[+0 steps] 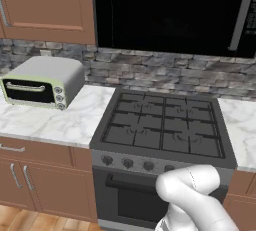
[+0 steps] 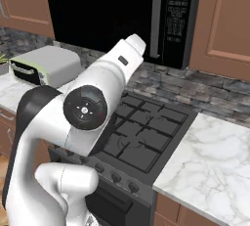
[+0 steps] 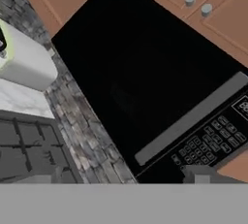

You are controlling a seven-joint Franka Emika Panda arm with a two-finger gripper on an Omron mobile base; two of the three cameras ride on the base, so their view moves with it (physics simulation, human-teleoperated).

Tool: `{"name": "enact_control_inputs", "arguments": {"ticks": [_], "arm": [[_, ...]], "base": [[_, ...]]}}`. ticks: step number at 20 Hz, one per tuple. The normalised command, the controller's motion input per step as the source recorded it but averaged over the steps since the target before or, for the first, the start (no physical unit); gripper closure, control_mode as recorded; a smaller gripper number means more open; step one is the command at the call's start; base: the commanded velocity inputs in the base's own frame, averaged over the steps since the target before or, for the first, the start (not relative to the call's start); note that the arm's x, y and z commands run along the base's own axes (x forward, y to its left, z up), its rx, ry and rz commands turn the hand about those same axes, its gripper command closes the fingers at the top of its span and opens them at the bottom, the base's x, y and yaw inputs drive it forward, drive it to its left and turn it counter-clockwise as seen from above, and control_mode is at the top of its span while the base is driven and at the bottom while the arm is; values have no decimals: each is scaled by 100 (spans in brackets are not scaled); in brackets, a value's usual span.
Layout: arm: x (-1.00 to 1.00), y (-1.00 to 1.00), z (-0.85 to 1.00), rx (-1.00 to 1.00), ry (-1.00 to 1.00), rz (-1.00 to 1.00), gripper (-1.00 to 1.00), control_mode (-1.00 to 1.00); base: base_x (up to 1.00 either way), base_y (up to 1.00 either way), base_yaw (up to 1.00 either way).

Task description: Place the tupperware containing the chicken drumstick and eggplant meal in the microwave. Close the microwave door and press the start button to reheat the meal.

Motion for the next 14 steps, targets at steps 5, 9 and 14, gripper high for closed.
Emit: {"name": "enact_control_inputs", "arguments": {"ticks": [5,9,14], "arm": [[-2,-34,0,6,-18,6,-100,-100],[0,-9,0,0,-12,2,100,-100],[6,-7,0,0,-9,2,100,-100]], "base": [[0,0,0],[0,0,0],[0,0,0]]}}
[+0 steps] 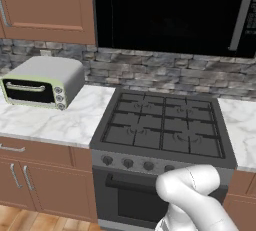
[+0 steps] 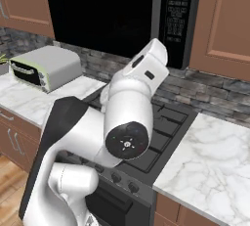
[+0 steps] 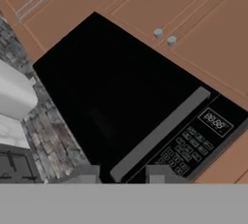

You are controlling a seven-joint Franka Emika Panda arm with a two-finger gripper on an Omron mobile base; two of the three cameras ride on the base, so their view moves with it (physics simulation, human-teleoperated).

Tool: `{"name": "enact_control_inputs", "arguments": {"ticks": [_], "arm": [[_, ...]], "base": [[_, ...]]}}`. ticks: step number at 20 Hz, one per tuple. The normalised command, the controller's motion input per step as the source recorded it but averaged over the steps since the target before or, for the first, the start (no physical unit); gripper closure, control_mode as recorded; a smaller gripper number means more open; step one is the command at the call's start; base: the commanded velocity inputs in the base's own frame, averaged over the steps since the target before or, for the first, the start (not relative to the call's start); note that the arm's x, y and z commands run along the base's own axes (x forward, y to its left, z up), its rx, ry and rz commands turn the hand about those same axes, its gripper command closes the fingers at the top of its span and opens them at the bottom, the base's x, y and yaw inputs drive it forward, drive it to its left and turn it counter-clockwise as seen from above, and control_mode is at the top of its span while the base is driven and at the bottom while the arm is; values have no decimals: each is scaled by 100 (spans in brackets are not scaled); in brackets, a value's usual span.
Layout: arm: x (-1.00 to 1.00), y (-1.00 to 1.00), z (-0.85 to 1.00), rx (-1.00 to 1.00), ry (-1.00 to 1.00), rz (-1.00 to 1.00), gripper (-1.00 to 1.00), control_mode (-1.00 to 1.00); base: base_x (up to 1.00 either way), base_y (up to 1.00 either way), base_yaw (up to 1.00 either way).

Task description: Place the tupperware containing the chicken drumstick and eggplant meal in the microwave. Close the microwave door and press the start button to reheat the meal.

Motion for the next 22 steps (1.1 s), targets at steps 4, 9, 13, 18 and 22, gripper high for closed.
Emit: {"name": "enact_control_inputs", "arguments": {"ticks": [4,9,13,18,22], "arm": [[17,-8,1,0,-3,3,100,-100],[27,-20,9,0,0,0,100,-100],[28,-24,13,0,0,0,100,-100],[24,-13,7,0,0,0,100,-100],[18,-1,0,0,0,1,100,-100]], "base": [[0,0,0],[0,0,0],[0,0,0],[0,0,0],[0,0,0]]}}
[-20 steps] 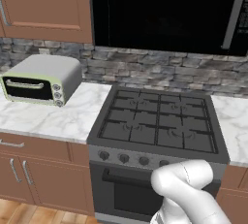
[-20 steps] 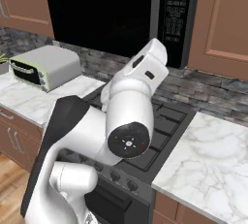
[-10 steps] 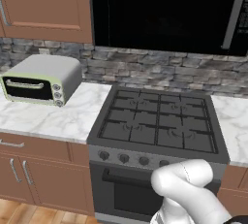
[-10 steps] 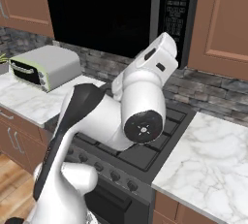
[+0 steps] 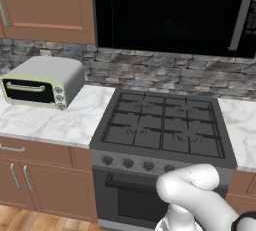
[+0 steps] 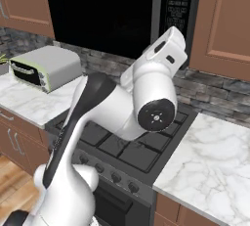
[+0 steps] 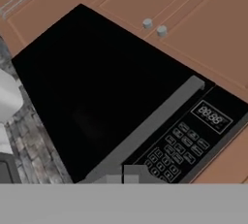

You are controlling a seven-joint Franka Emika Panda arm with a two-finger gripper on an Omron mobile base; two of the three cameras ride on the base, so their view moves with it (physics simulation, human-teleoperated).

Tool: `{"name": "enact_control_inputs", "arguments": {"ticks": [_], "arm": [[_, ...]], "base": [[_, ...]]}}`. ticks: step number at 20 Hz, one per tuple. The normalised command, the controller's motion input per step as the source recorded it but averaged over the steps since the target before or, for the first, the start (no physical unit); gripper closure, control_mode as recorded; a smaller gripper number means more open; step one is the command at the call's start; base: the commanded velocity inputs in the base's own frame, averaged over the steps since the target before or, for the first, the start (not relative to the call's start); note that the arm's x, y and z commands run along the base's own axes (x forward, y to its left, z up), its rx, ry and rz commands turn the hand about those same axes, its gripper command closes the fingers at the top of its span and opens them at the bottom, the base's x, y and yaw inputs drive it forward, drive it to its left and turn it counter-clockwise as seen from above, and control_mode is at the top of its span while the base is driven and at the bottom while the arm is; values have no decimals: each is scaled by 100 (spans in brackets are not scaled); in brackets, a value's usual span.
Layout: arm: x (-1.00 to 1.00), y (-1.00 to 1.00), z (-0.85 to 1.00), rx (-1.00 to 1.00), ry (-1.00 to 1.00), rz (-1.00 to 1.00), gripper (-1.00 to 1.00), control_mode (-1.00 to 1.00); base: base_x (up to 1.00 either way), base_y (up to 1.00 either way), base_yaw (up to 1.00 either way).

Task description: Place the tupperware containing the chicken drumstick and eggplant meal in the microwave. Close the microwave door and press the start button to reheat the meal.

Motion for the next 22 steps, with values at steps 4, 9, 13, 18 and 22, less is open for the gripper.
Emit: {"name": "enact_control_inputs", "arguments": {"ticks": [4,9,13,18,22], "arm": [[21,-1,0,0,0,2,100,-100],[29,-6,0,0,0,2,100,-100],[31,-10,0,0,0,1,100,-100],[28,-10,-2,0,0,2,100,-100],[20,-14,-3,0,0,1,100,-100]], "base": [[0,0,0],[0,0,0],[0,0,0],[0,0,0],[0,0,0]]}}
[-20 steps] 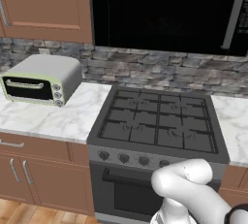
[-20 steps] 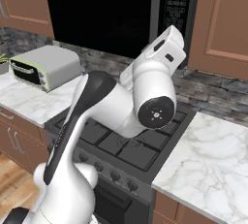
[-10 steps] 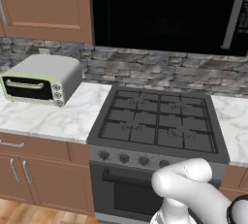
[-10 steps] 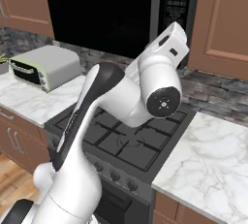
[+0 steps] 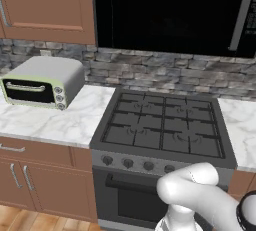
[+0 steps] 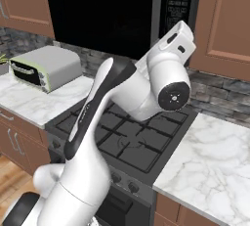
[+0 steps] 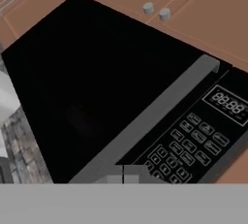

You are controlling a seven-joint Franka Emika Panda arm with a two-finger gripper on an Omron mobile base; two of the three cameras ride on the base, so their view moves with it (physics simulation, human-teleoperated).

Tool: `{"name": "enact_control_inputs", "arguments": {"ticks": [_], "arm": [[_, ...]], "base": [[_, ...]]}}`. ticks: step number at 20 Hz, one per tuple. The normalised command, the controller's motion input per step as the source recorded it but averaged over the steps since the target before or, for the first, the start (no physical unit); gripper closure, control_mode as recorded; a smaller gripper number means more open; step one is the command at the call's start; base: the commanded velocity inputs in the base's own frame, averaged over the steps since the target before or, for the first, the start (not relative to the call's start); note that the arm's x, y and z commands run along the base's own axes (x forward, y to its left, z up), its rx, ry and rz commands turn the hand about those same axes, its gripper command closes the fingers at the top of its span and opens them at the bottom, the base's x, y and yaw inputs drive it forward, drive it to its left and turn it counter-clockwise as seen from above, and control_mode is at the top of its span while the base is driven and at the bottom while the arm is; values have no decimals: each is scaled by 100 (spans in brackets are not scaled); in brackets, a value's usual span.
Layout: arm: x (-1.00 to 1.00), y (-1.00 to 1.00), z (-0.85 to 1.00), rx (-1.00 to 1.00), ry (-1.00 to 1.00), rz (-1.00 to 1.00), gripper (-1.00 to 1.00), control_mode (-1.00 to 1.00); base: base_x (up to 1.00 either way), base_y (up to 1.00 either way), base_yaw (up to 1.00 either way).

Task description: Place the tupperware containing the chicken drumstick and eggplant meal in the microwave. Close the microwave door and press the start button to reheat the meal.

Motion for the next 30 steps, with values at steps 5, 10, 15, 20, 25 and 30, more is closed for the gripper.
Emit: {"name": "enact_control_inputs", "arguments": {"ticks": [5,10,15,20,25,30], "arm": [[21,-17,-6,0,0,0,100,-100],[24,-15,-9,0,0,0,100,-100],[29,-8,-14,0,0,0,100,-100],[32,-6,-12,0,0,0,100,-100],[27,-14,-4,0,0,0,100,-100],[23,-18,0,0,0,0,100,-100]], "base": [[0,0,0],[0,0,0],[0,0,0],[0,0,0],[0,0,0],[0,0,0]]}}
